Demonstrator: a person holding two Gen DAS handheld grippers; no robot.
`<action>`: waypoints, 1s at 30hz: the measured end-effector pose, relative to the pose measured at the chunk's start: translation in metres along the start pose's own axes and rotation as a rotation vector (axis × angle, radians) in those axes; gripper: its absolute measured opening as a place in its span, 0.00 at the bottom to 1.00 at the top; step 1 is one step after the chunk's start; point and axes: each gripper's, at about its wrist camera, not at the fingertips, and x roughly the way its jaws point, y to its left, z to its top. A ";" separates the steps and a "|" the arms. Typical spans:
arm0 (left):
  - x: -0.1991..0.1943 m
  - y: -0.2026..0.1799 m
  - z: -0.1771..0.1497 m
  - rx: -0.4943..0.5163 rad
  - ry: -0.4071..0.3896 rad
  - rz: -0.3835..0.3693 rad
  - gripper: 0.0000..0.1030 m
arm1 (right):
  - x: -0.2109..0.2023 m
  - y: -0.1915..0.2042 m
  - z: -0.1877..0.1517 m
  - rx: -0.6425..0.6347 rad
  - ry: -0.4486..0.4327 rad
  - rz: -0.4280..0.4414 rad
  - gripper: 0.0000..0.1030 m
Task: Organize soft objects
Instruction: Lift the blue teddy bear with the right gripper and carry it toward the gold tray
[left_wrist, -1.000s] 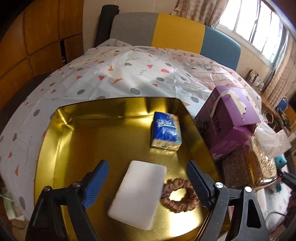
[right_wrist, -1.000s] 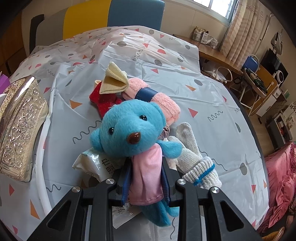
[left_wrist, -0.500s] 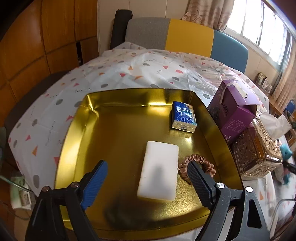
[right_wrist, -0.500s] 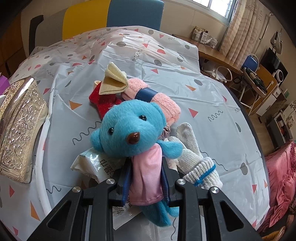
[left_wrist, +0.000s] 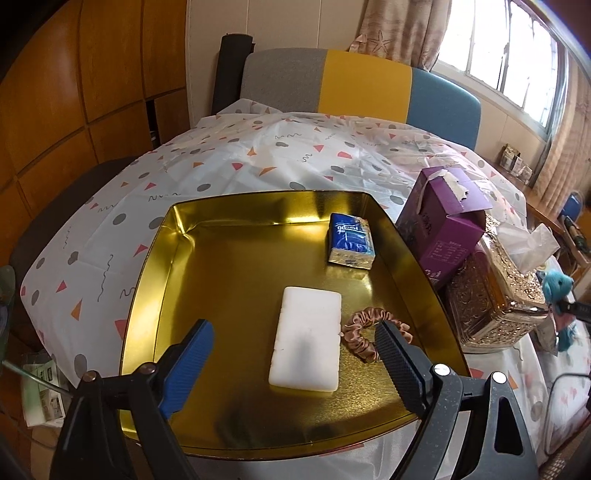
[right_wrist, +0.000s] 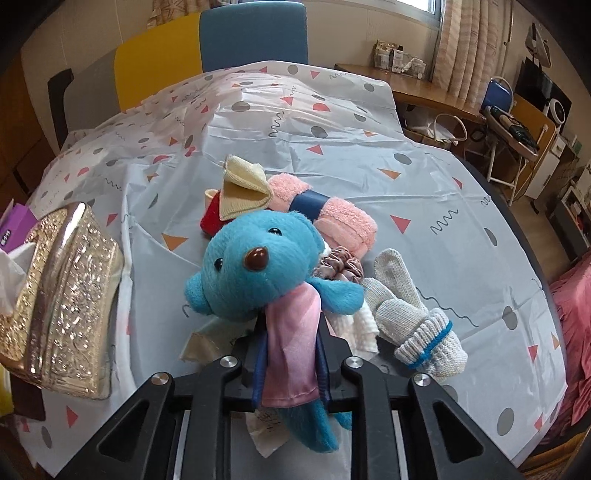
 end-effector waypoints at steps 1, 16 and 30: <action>0.000 0.000 0.000 -0.001 0.002 -0.002 0.87 | -0.002 0.002 0.003 0.010 -0.002 0.014 0.20; 0.001 0.010 -0.008 -0.024 0.020 -0.028 0.87 | -0.032 0.074 0.080 0.002 -0.071 0.138 0.20; -0.003 0.033 -0.009 -0.084 0.008 -0.003 0.87 | -0.081 0.226 0.139 -0.215 -0.161 0.300 0.20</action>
